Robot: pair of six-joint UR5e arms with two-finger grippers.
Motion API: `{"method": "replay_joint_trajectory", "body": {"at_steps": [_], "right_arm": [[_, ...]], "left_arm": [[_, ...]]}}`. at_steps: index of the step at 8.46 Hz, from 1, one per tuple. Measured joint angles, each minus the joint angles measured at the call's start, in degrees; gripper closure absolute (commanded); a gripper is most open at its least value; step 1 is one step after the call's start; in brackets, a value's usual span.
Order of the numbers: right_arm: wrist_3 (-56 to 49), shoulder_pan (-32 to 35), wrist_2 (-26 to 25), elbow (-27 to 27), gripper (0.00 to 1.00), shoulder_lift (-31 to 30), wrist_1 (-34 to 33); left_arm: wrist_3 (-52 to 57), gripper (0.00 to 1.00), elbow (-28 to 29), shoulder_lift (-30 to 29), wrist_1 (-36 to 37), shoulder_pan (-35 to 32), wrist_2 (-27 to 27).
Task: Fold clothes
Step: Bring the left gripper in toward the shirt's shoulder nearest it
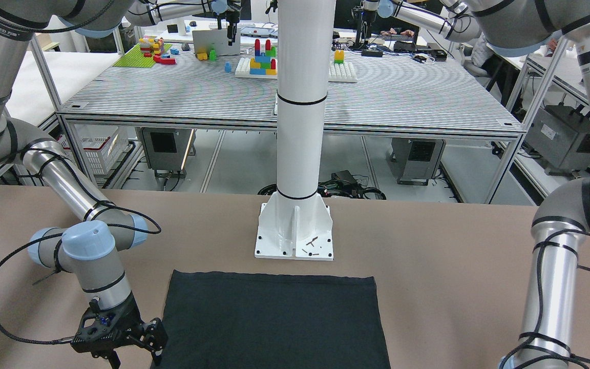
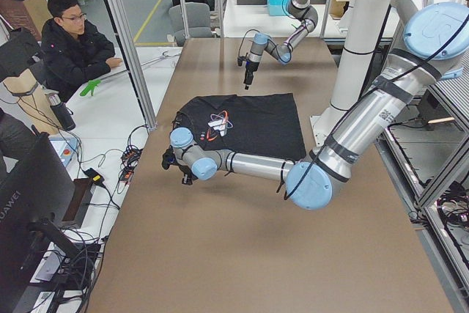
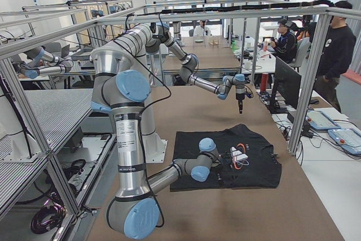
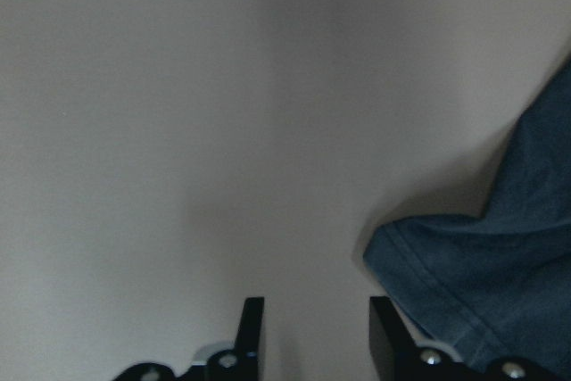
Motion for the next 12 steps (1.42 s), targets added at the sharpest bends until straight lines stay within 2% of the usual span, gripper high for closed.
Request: {"method": "replay_joint_trajectory", "body": {"at_steps": [6, 8, 10, 12], "right_arm": [[0.0, -0.13, -0.09, -0.81, 0.05, 0.06, 0.09], [0.0, -0.21, -0.12, -1.54, 0.05, 0.12, 0.37], [0.0, -0.25, -0.1, -1.72, 0.05, 0.13, 0.47], [0.0, -0.26, -0.09, -1.72, 0.05, 0.13, 0.53]], "left_arm": [[-1.79, 0.61, 4.46, -2.72, -3.93, 2.26, 3.37], [-2.88, 0.65, 5.42, -3.03, -5.19, 2.87, 3.9], [-3.44, 0.84, 5.69, -3.13, -5.45, 3.32, 4.18], [-3.56, 0.88, 5.73, -3.16, -5.49, 3.45, 4.37]]}}
